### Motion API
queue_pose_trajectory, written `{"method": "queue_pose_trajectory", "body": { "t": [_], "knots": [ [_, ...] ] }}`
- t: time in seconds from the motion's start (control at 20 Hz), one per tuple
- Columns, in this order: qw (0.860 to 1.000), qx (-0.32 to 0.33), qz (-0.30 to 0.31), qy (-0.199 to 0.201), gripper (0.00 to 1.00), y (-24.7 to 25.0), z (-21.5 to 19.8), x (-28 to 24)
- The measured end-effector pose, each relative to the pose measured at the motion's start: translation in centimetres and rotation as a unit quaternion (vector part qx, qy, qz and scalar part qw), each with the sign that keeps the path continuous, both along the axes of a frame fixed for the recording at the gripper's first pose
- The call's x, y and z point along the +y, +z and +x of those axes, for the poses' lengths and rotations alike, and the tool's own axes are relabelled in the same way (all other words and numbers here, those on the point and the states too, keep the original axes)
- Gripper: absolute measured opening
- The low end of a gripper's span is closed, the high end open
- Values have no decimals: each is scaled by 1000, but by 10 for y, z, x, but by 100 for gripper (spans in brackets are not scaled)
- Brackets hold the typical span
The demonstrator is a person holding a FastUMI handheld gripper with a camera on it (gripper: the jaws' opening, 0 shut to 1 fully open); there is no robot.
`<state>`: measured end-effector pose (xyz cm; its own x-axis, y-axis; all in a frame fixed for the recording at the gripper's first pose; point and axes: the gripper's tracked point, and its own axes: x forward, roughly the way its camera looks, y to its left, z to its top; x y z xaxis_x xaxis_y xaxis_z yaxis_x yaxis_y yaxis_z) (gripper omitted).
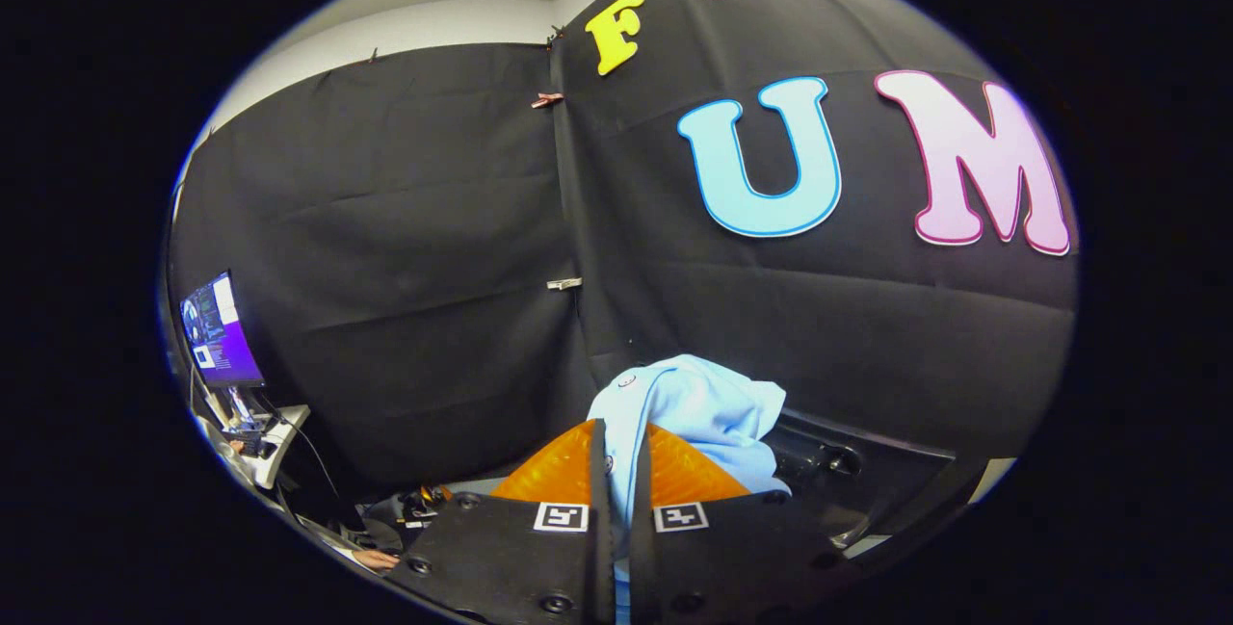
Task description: Put the clothes into the washing machine and then close the washing machine lid.
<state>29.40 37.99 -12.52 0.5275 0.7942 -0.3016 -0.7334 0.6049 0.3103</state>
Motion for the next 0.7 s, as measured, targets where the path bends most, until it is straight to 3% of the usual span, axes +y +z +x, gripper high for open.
{"method": "queue_pose_trajectory", "body": {
  "t": [0.15, 0.45, 0.7],
  "knots": [
    [1000, 18, -6, 7, 10, -18, -7, 6],
    [997, 22, -76, 17, 10, -62, -9, 14],
    [986, 80, -142, 26, 10, -115, -15, 17]
  ]
}}
